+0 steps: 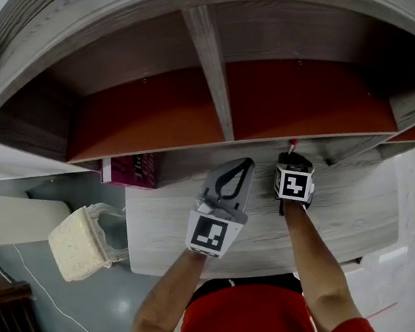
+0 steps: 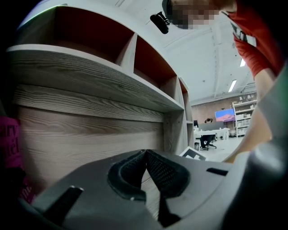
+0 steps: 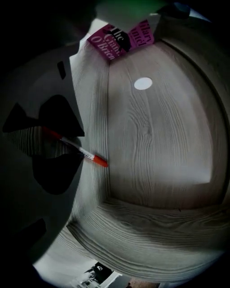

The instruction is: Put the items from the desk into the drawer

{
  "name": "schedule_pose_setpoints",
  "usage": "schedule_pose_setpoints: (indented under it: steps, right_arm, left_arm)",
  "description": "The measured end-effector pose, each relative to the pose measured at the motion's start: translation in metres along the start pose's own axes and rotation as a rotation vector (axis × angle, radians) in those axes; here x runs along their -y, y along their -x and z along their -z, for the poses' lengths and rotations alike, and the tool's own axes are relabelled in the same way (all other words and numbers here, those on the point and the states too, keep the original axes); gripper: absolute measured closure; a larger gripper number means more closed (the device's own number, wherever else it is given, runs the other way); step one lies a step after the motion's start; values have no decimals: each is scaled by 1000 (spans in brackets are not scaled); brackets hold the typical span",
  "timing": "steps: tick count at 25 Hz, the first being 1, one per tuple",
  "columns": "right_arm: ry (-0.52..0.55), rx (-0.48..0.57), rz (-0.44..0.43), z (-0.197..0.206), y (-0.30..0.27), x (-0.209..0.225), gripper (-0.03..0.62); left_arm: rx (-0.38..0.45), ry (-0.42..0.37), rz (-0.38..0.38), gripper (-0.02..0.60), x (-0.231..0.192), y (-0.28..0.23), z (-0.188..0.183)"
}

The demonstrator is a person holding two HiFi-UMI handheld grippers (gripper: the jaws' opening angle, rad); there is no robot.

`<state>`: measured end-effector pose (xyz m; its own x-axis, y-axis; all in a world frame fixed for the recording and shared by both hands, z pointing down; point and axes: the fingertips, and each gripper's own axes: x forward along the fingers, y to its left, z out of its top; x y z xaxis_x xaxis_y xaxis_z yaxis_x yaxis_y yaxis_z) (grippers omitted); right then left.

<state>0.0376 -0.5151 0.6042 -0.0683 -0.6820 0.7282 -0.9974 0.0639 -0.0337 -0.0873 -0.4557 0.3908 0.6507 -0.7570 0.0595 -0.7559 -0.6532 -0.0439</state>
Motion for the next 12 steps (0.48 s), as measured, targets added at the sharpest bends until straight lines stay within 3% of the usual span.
schedule_pose_setpoints:
  steps: [3, 6, 12]
  right_arm:
    - [5, -11, 5, 2, 1, 2, 489]
    - [13, -8, 10, 3, 2, 5, 549]
    - [13, 6, -13, 6, 13, 3, 553]
  left_arm:
    - [-7, 15, 0, 574, 0, 2, -2]
    - [-6, 16, 0, 574, 1, 4, -1]
    - [-6, 20, 5, 574, 5, 12, 1]
